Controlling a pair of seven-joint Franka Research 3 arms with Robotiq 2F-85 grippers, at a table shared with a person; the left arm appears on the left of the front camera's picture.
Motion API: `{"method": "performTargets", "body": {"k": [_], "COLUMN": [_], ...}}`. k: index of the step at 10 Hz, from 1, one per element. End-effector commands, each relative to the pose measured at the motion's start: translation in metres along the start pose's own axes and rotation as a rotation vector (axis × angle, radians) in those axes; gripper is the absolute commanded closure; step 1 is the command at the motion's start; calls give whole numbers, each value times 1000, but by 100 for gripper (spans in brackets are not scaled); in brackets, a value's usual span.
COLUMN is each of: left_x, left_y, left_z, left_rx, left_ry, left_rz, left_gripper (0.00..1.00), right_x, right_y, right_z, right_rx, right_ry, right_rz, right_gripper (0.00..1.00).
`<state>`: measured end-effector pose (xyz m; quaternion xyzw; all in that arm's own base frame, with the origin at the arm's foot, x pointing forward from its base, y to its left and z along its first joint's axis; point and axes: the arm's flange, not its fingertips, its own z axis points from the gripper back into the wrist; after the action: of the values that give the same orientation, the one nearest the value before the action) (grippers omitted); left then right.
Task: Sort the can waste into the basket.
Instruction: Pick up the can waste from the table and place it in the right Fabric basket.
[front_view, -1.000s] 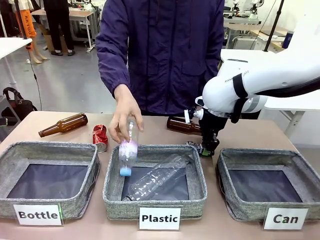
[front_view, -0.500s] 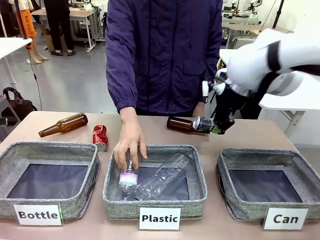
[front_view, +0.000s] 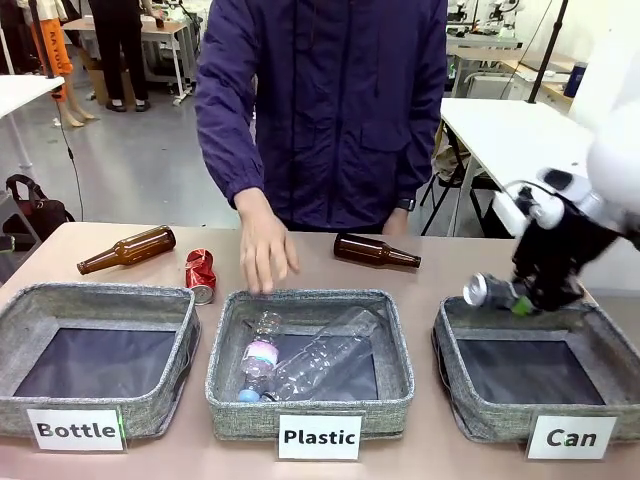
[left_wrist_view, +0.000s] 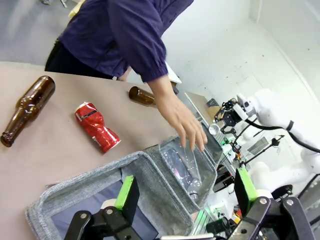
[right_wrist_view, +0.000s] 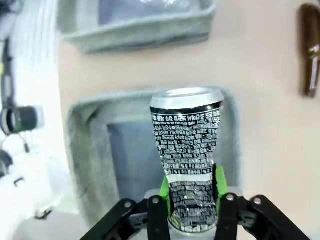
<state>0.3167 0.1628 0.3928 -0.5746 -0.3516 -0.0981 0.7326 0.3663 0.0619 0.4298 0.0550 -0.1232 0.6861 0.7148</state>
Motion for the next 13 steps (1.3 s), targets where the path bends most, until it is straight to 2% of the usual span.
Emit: {"method": "performTargets", "body": {"k": [1, 2, 8, 9, 10, 11, 12, 13], "left_x": [0, 0, 0, 0, 0, 0, 0, 0], "left_y": [-1, -1, -1, -1, -1, -1, -1, -1], "left_z": [-1, -1, -1, -1, -1, -1, -1, -1], "left_rx": [-13, -13, -13, -13, -13, -13, -13, -13], "left_ry": [-15, -15, -15, -15, -15, -15, -15, -15], "left_rz": [-11, -11, -11, -11, -11, -11, -11, -11], "left_gripper": [0, 0, 0, 0, 0, 0, 0, 0], "right_x": [-22, -32, -34, -33, -32, -31, -31, -31], "right_y": [22, 25, 23, 21, 20, 20, 19, 19], "right_z": [-9, -17, -21, -21, -22, -23, -23, -23], "right_rx": [-5, 8, 41, 54, 63, 68, 74, 75], "right_ry": [86, 144, 206, 200, 208, 210, 206, 198], "right_rz": [20, 27, 72, 74, 81, 77, 75, 70], "right_gripper": [100, 100, 100, 8, 8, 0, 4, 0]}}
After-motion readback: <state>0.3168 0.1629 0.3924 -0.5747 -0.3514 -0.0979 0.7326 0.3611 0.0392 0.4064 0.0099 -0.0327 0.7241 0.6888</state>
